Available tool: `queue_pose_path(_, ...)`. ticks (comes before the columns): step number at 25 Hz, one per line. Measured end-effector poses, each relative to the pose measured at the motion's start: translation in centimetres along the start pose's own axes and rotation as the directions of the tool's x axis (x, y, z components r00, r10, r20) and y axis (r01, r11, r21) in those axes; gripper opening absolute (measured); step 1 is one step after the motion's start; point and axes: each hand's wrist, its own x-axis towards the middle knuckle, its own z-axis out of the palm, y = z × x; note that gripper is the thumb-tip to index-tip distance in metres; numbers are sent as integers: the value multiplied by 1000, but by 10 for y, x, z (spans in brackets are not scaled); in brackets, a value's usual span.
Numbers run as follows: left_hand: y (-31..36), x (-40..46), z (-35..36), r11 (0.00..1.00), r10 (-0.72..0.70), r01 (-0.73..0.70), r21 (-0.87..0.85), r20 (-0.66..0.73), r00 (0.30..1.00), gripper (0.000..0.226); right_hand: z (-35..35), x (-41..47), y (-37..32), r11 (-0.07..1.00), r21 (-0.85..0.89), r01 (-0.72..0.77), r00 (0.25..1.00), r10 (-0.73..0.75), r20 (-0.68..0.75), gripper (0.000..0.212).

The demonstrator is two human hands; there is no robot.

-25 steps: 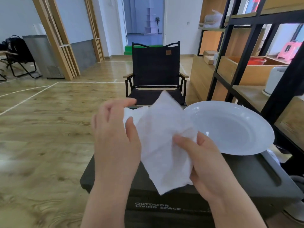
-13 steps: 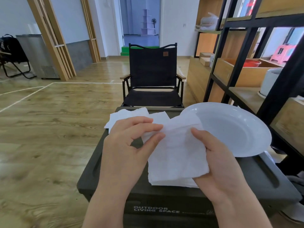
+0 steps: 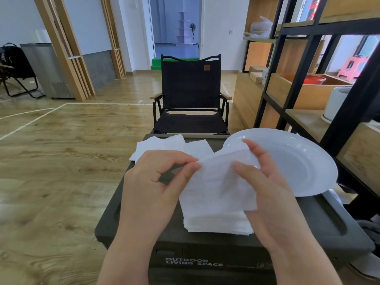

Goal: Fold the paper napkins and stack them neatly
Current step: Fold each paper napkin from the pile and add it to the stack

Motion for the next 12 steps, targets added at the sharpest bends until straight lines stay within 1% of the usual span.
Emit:
queue_pose_path(1,1,1,-2,999,11,-12,34,32,999,14,-4,3,3,974,-200,105,994,-103,23,55)
queue_pose_path(2,2,1,-5,997,25,-30,67,83,996,12,-7,4,4,895,-393,213,977,-196,84,66)
queue_pose_path(3,3,2,-7,994,39,-52,92,139,990,10,-9,5,4,797,-527,295,955,-244,166,65)
queue_pose_path(4,3,2,-8,992,51,-70,107,176,983,10,-11,6,5,731,-586,349,937,-261,232,54)
queue_pose_path(5,4,2,-8,992,48,-69,104,190,981,10,-13,6,5,731,-576,367,930,-270,250,38)
queue_pose_path(6,5,2,-7,998,14,-26,62,178,984,12,-16,7,7,774,-522,357,933,-276,230,27)
queue_pose_path(7,7,1,-5,997,-64,71,-43,161,985,17,-17,7,8,836,-434,334,942,-278,189,21)
queue_pose_path(8,9,1,-2,963,-166,197,-185,170,971,23,-18,7,8,892,-345,294,955,-260,142,19)
queue_pose_path(9,11,1,3,902,-262,314,-295,203,943,25,-18,9,8,925,-283,254,967,-236,96,16)
queue_pose_path(10,11,0,9,857,-341,399,-325,221,914,22,-18,10,9,941,-261,215,977,-207,57,14)
queue_pose_path(12,5,-3,22,798,-481,520,-304,197,854,17,-17,16,16,943,-311,120,991,-131,-14,14)
